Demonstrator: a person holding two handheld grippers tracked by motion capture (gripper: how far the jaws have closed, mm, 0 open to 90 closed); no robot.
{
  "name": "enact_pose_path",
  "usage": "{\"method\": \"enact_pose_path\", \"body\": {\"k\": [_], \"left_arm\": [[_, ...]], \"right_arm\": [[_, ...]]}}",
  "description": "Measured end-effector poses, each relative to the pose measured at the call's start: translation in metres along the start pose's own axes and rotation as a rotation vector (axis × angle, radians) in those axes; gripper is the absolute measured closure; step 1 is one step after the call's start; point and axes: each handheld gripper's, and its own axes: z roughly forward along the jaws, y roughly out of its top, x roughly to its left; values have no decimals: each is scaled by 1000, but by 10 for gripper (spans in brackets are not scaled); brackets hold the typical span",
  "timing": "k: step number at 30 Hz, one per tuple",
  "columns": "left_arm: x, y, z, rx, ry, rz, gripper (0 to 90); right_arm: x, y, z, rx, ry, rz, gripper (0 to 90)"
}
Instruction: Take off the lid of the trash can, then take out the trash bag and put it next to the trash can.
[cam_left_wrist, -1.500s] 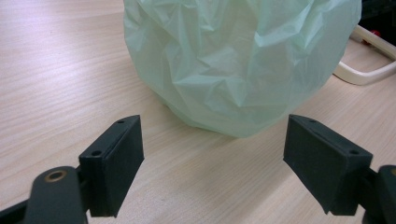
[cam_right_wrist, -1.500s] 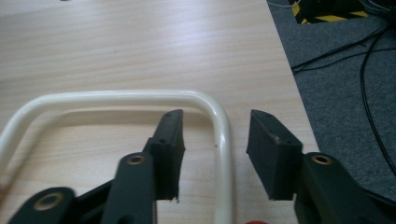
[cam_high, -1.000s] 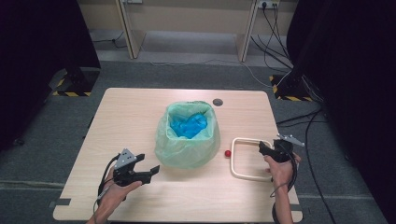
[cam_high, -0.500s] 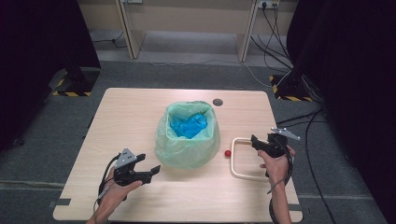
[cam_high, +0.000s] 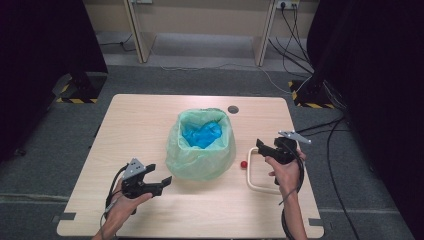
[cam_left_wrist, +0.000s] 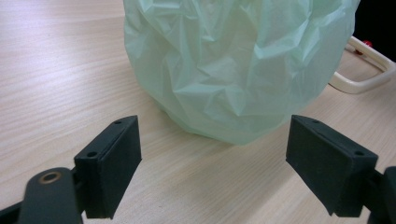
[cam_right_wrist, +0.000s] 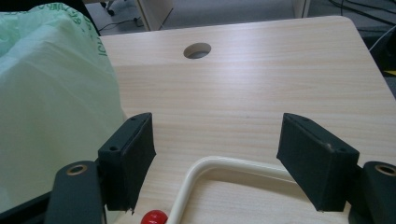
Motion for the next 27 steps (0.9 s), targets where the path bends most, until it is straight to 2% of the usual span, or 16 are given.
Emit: {"method": "enact_pose_path", "body": {"k": [11,16,20,27], "left_arm": [[-2,0,3,7,-16,12,173],[-2,2,1,-4,-12,7,172],[-4,6,3,-9,-18,7,171],[-13,16,10,-18,-42,34,168]], "right_arm": [[7,1,0,4,24,-9,268],[15,5,0,2,44,-24,267],[23,8,2,6,65,-42,267],[33,16,6,1,80,-52,267]]}}
